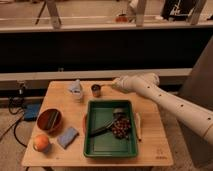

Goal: Place fork in metal cup

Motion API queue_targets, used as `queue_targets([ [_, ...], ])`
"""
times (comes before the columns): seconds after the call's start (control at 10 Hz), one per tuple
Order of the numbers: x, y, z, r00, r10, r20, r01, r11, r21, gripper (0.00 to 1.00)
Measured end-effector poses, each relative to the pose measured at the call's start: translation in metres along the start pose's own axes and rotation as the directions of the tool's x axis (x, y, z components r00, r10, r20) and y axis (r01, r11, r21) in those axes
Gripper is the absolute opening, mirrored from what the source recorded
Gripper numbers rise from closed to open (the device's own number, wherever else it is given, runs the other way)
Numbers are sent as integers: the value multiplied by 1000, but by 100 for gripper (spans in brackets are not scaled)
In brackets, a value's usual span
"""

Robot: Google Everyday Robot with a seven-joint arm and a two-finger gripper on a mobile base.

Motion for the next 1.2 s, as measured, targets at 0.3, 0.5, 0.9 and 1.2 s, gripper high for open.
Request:
queue_targets([
  [0.3, 3, 3, 7, 1000, -17, 22, 18, 999, -48, 0],
  [0.5, 5, 0, 12, 999, -24, 29, 26, 997, -68, 0],
  [0.9, 12, -2, 20, 1000, -7, 22, 10, 994, -113, 2],
  [1.2, 15, 0, 26, 1000, 15, 14, -13, 989, -147, 28],
])
